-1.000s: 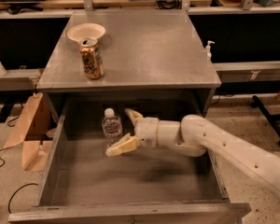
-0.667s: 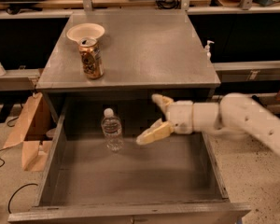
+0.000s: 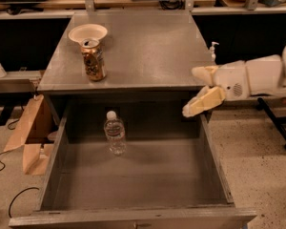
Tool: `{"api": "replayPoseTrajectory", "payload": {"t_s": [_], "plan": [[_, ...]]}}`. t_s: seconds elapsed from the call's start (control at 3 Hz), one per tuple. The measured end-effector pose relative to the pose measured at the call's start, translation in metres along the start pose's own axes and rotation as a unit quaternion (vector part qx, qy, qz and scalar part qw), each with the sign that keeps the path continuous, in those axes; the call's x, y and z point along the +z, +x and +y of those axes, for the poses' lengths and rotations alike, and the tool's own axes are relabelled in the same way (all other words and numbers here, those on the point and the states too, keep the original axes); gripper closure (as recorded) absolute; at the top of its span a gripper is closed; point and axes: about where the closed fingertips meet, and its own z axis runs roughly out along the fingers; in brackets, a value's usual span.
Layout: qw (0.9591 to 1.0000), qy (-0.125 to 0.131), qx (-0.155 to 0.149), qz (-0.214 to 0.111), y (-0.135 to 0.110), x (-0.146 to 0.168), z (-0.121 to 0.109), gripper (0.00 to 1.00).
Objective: Place water bottle into top drawer
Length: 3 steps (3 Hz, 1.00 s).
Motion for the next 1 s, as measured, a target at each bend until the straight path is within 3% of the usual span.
{"api": "replayPoseTrajectory", "payload": {"t_s": [0.33,0.67,1.0], "plan": [[0.9985,0.009,-0.024,0.048,-0.036,-0.067,0.013,0.00],[0.9917,0.047,-0.063,0.102,-0.064,-0.129,0.041,0.00],[0.9736,0.132,-0.085,0.166,-0.065,-0.165,0.061,0.00]]}}
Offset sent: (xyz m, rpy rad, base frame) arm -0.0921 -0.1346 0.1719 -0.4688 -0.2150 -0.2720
